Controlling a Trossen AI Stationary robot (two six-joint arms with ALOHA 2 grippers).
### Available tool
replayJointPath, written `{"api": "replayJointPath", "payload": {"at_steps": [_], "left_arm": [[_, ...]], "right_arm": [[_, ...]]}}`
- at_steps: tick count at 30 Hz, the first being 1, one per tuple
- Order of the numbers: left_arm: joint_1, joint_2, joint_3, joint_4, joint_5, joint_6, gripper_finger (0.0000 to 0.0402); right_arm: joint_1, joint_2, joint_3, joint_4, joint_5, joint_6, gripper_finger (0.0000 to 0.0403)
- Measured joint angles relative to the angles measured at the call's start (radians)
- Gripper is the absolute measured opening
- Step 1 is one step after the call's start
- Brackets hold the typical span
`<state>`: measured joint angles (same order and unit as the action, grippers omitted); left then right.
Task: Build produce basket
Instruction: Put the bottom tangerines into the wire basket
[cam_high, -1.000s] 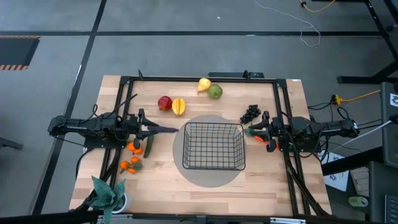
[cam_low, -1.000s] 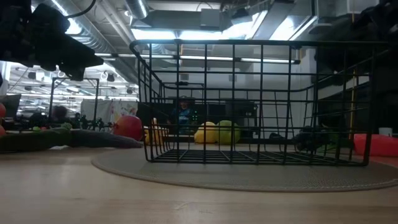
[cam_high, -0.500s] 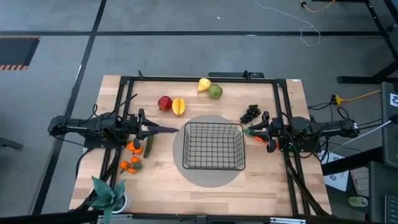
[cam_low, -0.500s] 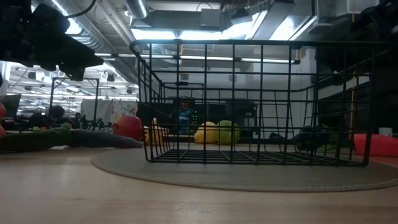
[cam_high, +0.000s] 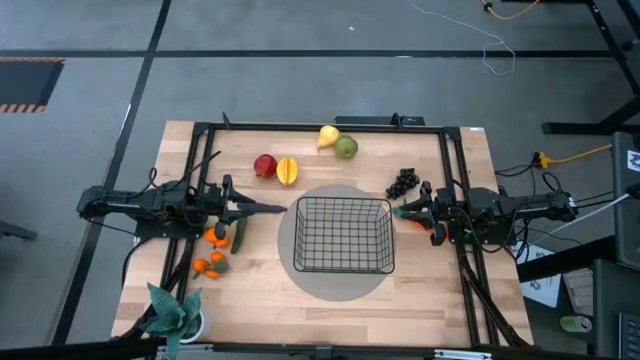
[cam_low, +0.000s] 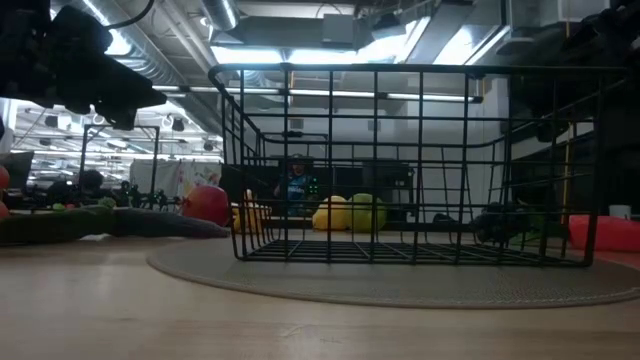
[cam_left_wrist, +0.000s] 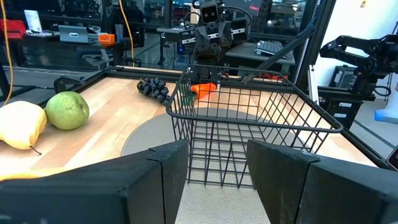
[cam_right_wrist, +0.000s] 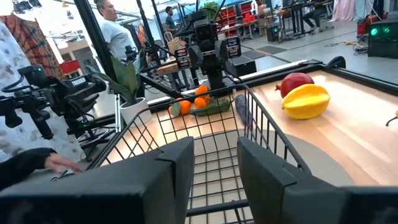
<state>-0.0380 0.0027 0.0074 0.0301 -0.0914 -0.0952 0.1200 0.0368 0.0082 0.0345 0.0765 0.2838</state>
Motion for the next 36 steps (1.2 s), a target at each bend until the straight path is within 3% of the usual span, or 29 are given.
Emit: {"api": "replayJointPath", "payload": {"at_steps": [18,25,33,36], "left_arm": [[0.000,0.000,0.000,0.018,0.000,-0.001,0.0153],[0.000,0.000,0.000,0.069,0.013,-0.263,0.0153],[0.000,0.000,0.061,0.048,0.149,-0.505,0.0153],[0.000,0.001,0.122,0.093,0.169,-0.455,0.0153]], "right_arm": [[0.000,0.000,0.000,0.000,0.000,-0.021,0.0122],[0.000,0.000,0.000,0.000,0.000,0.027,0.0122],[0.000,0.000,0.000,0.000,0.000,0.024,0.0122],[0.000,0.000,0.000,0.000,0.000,0.023,0.0122]]}}
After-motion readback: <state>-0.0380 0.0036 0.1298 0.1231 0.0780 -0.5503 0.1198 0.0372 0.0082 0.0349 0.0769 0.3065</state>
